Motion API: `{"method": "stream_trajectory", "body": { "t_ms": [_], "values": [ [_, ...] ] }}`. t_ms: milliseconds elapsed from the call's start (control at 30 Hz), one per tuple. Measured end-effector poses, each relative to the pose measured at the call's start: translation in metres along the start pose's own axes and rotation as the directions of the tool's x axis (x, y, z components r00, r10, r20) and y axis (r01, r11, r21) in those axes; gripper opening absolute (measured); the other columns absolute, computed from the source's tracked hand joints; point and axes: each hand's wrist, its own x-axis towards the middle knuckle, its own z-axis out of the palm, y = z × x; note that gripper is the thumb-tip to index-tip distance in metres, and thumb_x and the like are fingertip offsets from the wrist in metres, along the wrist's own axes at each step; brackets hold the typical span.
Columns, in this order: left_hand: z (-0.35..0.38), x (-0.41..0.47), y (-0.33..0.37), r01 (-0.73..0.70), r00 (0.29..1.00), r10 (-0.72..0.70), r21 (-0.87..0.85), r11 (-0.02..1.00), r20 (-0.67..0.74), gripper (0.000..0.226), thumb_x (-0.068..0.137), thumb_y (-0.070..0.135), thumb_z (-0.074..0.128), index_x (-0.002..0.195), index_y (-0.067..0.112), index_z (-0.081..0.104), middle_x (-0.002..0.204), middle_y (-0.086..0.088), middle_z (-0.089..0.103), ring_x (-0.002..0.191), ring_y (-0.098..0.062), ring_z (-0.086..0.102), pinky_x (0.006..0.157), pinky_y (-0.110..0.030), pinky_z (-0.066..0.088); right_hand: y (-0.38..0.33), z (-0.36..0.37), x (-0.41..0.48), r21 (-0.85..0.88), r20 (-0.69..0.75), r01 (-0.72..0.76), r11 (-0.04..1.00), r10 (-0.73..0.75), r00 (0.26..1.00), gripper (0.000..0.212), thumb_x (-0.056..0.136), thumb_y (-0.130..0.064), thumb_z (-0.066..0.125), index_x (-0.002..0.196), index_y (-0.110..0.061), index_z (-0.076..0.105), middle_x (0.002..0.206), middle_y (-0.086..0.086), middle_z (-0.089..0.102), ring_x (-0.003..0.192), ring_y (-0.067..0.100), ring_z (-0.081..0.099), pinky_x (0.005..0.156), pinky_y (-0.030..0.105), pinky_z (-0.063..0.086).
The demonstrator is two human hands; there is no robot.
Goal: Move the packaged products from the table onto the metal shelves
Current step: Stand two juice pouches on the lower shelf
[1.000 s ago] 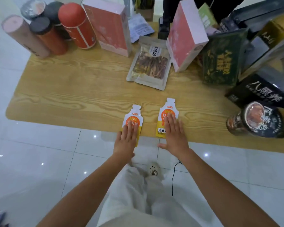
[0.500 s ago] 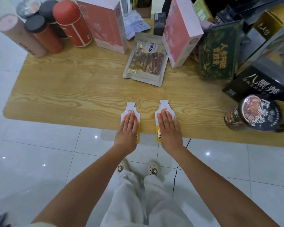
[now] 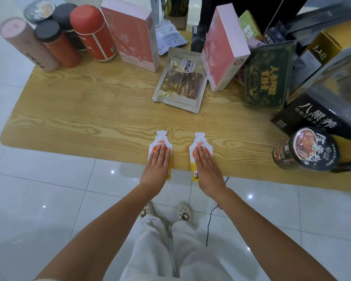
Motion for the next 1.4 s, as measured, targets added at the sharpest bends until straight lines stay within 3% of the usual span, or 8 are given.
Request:
{"method": "stream_trajectory", "body": {
  "t_ms": [267,433,633,767,967,1100,1200,1400],
  "values": [
    [-0.044,-0.03,-0.03,0.146,0.982,-0.144,-0.002,0.989,0.125,0.072,0.096,0.001,0.035,0.152,0.009,-0.009,0.16,-0.005,-0.013,0.147,-0.022,-0.012,0.118,-0.049,0.005,-0.035,-0.028,-0.008,0.155,-0.017,0.048,0.987,-0.046,0.999,0.085,0.086,0.016,0.039,0.152,-0.012,-0.006,0.159,-0.002,-0.014,0.147,0.012,-0.004,0.115,0.021,0.019],
    [-0.053,-0.084,-0.082,0.247,0.965,-0.245,0.003,0.969,-0.091,0.091,0.056,0.0,0.081,0.14,0.001,0.046,0.146,-0.014,0.043,0.135,-0.031,0.042,0.095,-0.05,0.046,-0.094,-0.052,0.014,0.093,-0.021,0.211,0.973,-0.21,0.977,0.08,0.088,0.013,0.038,0.154,-0.019,0.006,0.161,-0.005,0.005,0.146,0.01,0.012,0.114,0.021,0.021],
    [-0.067,-0.176,-0.149,0.518,0.854,-0.515,0.05,0.854,-0.069,0.086,0.091,0.001,0.051,0.15,0.009,-0.011,0.153,-0.005,-0.02,0.147,-0.028,-0.008,0.118,-0.048,0.015,-0.205,-0.058,0.048,-0.042,-0.095,0.513,0.857,-0.515,0.852,0.076,0.087,0.009,0.045,0.153,-0.015,0.017,0.158,-0.001,0.02,0.143,0.013,0.025,0.112,0.02,0.022],
    [-0.067,-0.251,-0.203,0.666,0.734,-0.654,0.008,0.746,-0.181,0.092,0.047,-0.013,0.076,0.134,0.001,0.051,0.139,-0.016,0.051,0.126,-0.035,0.051,0.087,-0.054,0.05,-0.308,-0.051,0.068,-0.092,-0.13,0.741,0.665,-0.746,0.653,0.077,0.064,0.013,0.059,0.138,-0.006,0.048,0.135,0.009,0.056,0.116,0.023,0.059,0.086,0.028,0.051],
    [-0.074,-0.381,-0.262,0.876,0.463,-0.849,-0.016,0.483,-0.255,0.087,0.05,-0.012,0.058,0.135,0.002,0.042,0.136,-0.015,0.055,0.122,-0.035,0.055,0.086,-0.053,0.051,-0.483,-0.017,0.063,-0.167,-0.15,0.951,0.262,-0.96,0.238,0.067,0.074,0.015,0.049,0.138,-0.003,0.046,0.142,0.008,0.05,0.13,0.02,0.046,0.103,0.03,0.043],
    [-0.061,-0.467,-0.268,0.975,0.208,-0.957,-0.038,0.22,-0.204,0.091,0.044,-0.014,0.071,0.132,0.0,0.054,0.136,-0.016,0.054,0.123,-0.036,0.054,0.087,-0.057,0.05,-0.579,0.02,0.027,-0.063,-0.072,0.994,0.085,-0.994,0.081,0.083,0.06,0.022,0.061,0.138,-0.003,0.048,0.144,0.008,0.048,0.129,0.022,0.049,0.097,0.025,0.044],
    [-0.05,-0.52,-0.256,0.997,0.028,-0.99,-0.063,0.037,-0.136,0.1,0.042,-0.012,0.074,0.134,0.002,0.04,0.135,-0.016,0.055,0.123,-0.035,0.054,0.087,-0.057,0.05,-0.631,0.049,-0.002,0.014,-0.007,0.998,-0.061,-0.998,-0.061,0.09,0.055,0.024,0.057,0.14,-0.005,0.046,0.146,0.006,0.045,0.132,0.02,0.045,0.096,0.027,0.047],
    [-0.025,-0.582,-0.224,0.926,-0.359,-0.932,-0.11,-0.362,0.041,0.114,0.035,0.008,0.093,0.137,0.001,0.042,0.136,-0.015,0.054,0.125,-0.035,0.052,0.087,-0.059,0.05,-0.711,0.094,-0.047,0.135,0.081,0.926,-0.354,-0.927,-0.366,0.102,0.048,0.02,0.066,0.142,-0.011,0.043,0.144,0.005,0.048,0.126,0.022,0.053,0.095,0.032,0.049]
  ]
}}
